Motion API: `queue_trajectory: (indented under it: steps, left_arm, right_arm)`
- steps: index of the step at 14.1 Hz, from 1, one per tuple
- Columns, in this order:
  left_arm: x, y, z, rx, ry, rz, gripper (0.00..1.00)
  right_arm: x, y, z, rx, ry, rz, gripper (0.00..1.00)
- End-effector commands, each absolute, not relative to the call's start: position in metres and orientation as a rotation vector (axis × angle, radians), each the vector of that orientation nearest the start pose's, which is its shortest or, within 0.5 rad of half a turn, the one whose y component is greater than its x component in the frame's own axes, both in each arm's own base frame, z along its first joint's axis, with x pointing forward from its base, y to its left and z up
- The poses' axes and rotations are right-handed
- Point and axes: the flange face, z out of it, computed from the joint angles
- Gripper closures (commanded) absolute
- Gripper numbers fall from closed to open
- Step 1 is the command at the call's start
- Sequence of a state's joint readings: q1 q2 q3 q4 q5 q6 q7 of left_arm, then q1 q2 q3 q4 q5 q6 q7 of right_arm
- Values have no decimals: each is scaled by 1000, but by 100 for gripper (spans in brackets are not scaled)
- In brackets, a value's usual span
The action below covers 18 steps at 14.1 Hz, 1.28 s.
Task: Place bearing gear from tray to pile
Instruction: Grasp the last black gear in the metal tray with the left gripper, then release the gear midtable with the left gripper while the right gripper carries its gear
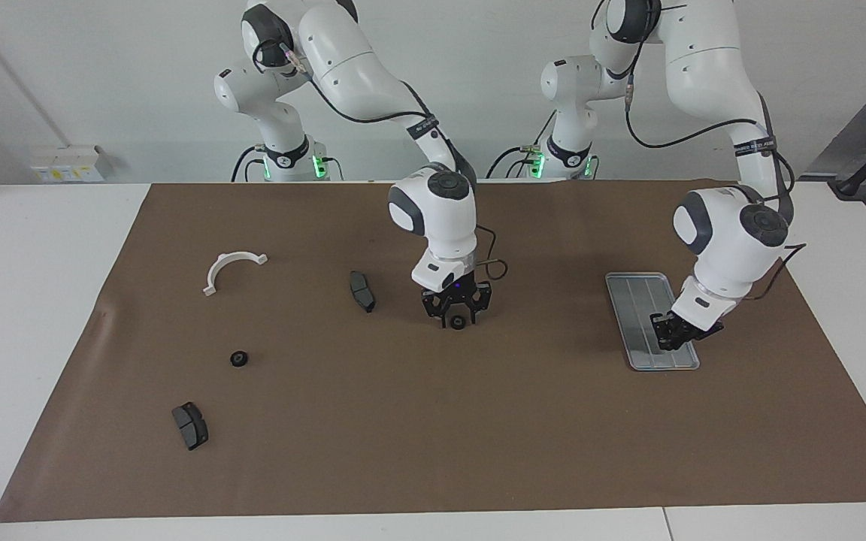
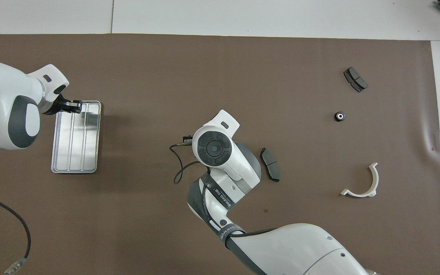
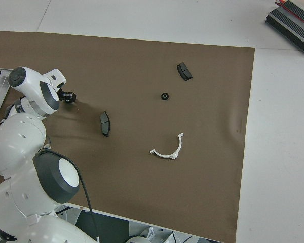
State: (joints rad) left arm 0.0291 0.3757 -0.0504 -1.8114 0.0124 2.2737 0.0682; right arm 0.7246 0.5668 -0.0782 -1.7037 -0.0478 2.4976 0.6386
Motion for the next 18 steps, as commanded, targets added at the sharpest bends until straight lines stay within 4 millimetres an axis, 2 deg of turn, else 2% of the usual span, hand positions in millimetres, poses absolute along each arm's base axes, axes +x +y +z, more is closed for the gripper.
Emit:
queue_trajectory:
  steps: [1, 3, 4, 5, 6, 9, 12, 16, 18]
  left_arm:
    - [648, -72, 356, -3136, 61, -98, 79]
    - [639, -127, 356, -3142, -32, -89, 79]
    - [633, -150, 356, -3144, -81, -86, 79]
    - [628, -166, 356, -3145, -110, -86, 79]
    - [625, -178, 357, -3147, -138, -87, 79]
    - [616, -208, 356, -3155, -184, -105, 79]
    - [609, -230, 357, -3165, -198, -122, 79]
    - [596, -265, 354, -3189, -171, -172, 79]
    - [589, -276, 352, -3193, -154, -175, 78]
  right_arm:
    - [551, 424, 282, -3037, -110, -384, 46]
    - [550, 424, 281, -3035, -111, -387, 59]
    - [550, 425, 281, -3035, -113, -387, 73]
    - [549, 425, 281, -3036, -111, -385, 89]
    - [550, 424, 282, -3035, -108, -387, 100]
    - [551, 425, 284, -3041, -94, -376, 100]
    - [555, 419, 294, -3046, -61, -353, 100]
    - [571, 380, 348, -3050, 15, -355, 100]
    - [576, 359, 366, -3069, 14, -333, 100]
